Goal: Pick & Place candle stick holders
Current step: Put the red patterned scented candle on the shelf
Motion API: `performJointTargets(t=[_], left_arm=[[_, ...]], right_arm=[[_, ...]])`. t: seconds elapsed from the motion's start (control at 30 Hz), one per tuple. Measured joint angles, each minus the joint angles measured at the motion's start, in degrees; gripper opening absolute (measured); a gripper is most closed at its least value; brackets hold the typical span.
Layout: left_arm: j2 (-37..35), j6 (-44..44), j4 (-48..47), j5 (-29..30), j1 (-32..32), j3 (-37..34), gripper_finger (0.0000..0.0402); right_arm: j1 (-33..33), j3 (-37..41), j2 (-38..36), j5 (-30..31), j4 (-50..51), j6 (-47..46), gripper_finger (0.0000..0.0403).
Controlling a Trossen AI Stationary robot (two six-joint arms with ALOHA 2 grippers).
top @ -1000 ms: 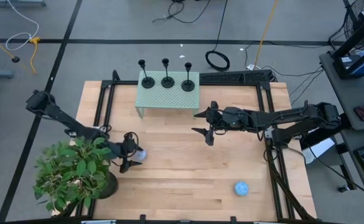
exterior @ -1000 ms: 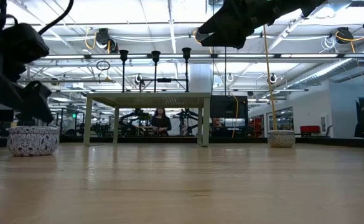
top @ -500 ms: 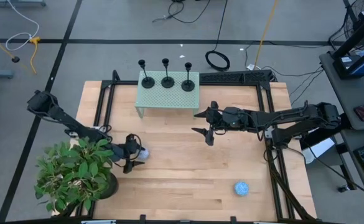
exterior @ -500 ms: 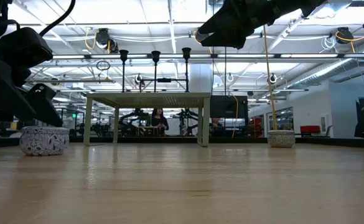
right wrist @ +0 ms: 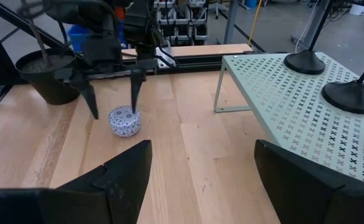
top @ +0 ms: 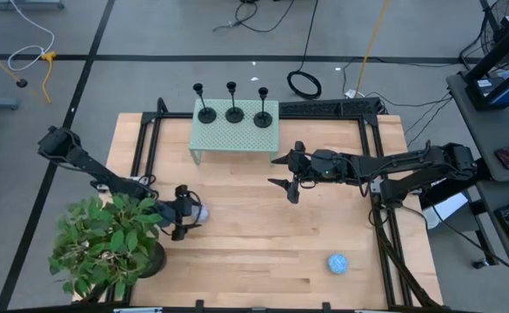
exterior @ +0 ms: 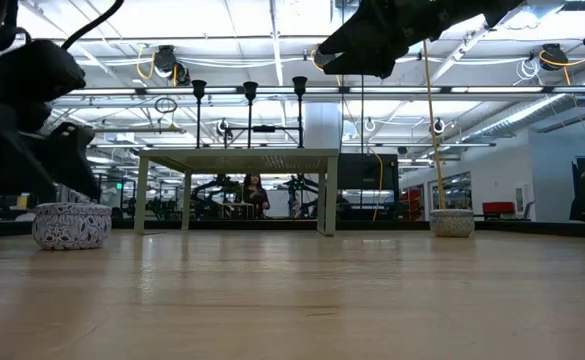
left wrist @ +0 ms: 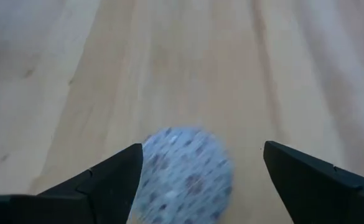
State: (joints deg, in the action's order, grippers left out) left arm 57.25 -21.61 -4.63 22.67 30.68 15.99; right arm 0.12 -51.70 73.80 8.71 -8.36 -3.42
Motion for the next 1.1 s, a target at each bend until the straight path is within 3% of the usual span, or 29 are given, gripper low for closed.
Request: performJointTargets(t=[0.27, 0.6, 0.9, 1.1], left_arm=[[0.0, -2.4, -2.7, 3.5, 0.0, 0.0, 0.0396], [2.3, -9.6, -2.6, 2.8, 0.0, -1.0, 0.0399], [9.4, -7.8, 3.7, 2.0, 0.0, -1.0, 0.0398], [12.1, -7.1, 5.4, 2.2, 0.0, -1.0, 0.0377]], right_arm=[[0.0, 0.0, 0.0, 0.0, 0.0, 0.0, 0.0279], [0.0, 0.0, 0.0, 0.0, 0.0, 0.0, 0.0279], [0.0, 0.0, 0.0, 0.0, 0.0, 0.0, 0.0279], [0.0, 0.0, 0.0, 0.0, 0.0, 0.0, 0.0279]])
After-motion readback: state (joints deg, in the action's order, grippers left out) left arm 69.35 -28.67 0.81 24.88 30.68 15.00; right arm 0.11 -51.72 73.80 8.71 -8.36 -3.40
